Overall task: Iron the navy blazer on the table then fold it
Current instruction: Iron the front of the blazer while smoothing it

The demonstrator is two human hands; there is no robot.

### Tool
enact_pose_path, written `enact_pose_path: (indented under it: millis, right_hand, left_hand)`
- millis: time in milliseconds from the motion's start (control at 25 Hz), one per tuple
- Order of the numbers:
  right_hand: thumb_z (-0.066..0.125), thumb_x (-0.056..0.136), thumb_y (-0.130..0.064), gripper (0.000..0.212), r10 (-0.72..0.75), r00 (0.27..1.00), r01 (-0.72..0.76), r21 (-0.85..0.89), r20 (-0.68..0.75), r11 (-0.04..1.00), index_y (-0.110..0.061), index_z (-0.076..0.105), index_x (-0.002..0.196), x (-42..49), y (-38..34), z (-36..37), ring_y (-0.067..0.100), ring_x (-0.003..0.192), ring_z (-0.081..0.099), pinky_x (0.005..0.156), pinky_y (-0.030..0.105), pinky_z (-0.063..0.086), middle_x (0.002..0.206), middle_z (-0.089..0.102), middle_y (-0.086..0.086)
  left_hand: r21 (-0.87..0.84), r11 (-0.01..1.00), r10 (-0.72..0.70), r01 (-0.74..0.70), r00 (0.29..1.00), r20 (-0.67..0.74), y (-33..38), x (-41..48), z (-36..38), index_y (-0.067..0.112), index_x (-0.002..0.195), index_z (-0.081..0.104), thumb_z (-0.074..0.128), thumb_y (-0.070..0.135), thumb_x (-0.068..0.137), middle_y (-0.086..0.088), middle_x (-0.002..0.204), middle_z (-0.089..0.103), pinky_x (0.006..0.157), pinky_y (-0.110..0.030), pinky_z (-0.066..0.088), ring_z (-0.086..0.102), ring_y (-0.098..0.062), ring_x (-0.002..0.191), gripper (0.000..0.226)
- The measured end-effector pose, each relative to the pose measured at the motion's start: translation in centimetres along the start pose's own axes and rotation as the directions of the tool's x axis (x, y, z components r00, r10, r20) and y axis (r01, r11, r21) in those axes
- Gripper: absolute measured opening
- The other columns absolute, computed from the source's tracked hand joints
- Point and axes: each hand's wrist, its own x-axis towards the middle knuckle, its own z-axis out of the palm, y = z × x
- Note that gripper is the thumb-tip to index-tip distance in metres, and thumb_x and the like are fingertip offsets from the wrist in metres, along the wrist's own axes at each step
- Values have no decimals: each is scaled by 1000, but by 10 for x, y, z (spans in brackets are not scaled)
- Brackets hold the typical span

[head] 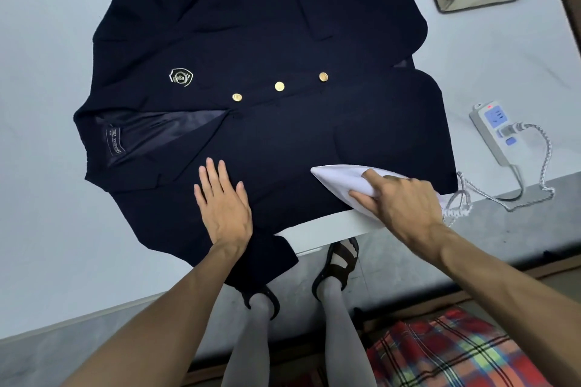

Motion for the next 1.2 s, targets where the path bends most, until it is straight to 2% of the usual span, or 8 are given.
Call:
enact_pose_path:
  millis: [120, 280, 400, 480, 640, 840, 1080, 1200]
  right_hand:
    - [47, 92, -57, 38, -28, 999, 27, 65, 27, 998, -25, 59, 108, -1, -27, 5, 25, 42, 54, 43, 26, 19, 61, 59, -1]
    - [60, 88, -38, 58, -47, 999, 49, 101, -20, 994, -29, 46, 143, 9, -43, 12, 21, 33, 24, 40, 22, 13, 57, 49, 4]
    - [45, 100, -34, 58, 131, 991, -131, 144, 5, 981, -36, 22, 153, 11, -8, 10, 25, 44, 38, 45, 29, 25, 72, 52, 7]
    - [34, 104, -34, 55, 262, 963, -269, 247, 61, 931, -38, 13, 154, 16, 22, 9, 34, 61, 53, 56, 35, 32, 84, 58, 12]
    - [34, 103, -31, 54, 454, 883, -465, 363, 122, 807, -35, 15, 154, 27, 54, 2, 32, 63, 44, 62, 37, 32, 83, 62, 17]
    - [33, 104, -34, 55, 277, 953, -303, 367, 122, 879, -39, 10, 154, 25, 14, -6, 33, 66, 53, 61, 34, 32, 78, 53, 9]
    - [35, 104, -31, 53, 464, 873, -487, 340, 154, 804, -42, 15, 152, 22, 56, 4, 31, 64, 47, 61, 36, 31, 73, 47, 7]
    - [32, 104, -31, 52, 521, 840, -539, 328, 149, 776, -39, 16, 153, 22, 81, 5, 31, 66, 43, 64, 36, 31, 78, 54, 11]
  left_hand:
    - [-29, 995, 91, -92, 995, -35, 19, 1, -7, 4, 152, 28, 38, 19, 103, -16, 162, 20, 123, -46, 16, 16, -30, 151, 52]
    - [-88, 977, 197, -196, 980, 2, 68, -3, 0, 7, 154, 24, 34, 26, 105, -13, 164, 16, 124, -43, 16, 14, -27, 152, 53]
    - [46, 984, 172, -174, 984, 52, 74, -4, 13, 8, 157, 16, 16, 43, 105, -14, 165, 8, 124, -46, 14, 7, -28, 153, 63]
    - [137, 970, 192, -200, 979, 73, 72, -3, 14, 7, 157, 11, 10, 52, 102, -18, 164, 7, 123, -48, 14, 6, -31, 153, 70]
    - [217, 938, 256, -271, 962, 96, 77, -6, 11, 9, 157, 5, 12, 60, 99, -24, 163, 5, 122, -56, 12, 2, -39, 151, 77]
    - [308, 766, 523, -564, 826, 211, 78, -8, 14, 17, 154, -12, 2, 64, 94, -22, 163, -9, 122, -55, 6, -10, -36, 151, 77]
    - [316, 783, 491, -536, 844, 216, 79, -8, 16, 18, 156, -2, 8, 66, 99, -21, 164, -5, 122, -54, 8, -8, -35, 152, 75]
    - [279, 814, 467, -509, 860, 205, 87, -8, 11, 15, 156, 23, 27, 62, 97, -23, 162, 11, 121, -55, 13, 5, -37, 152, 75]
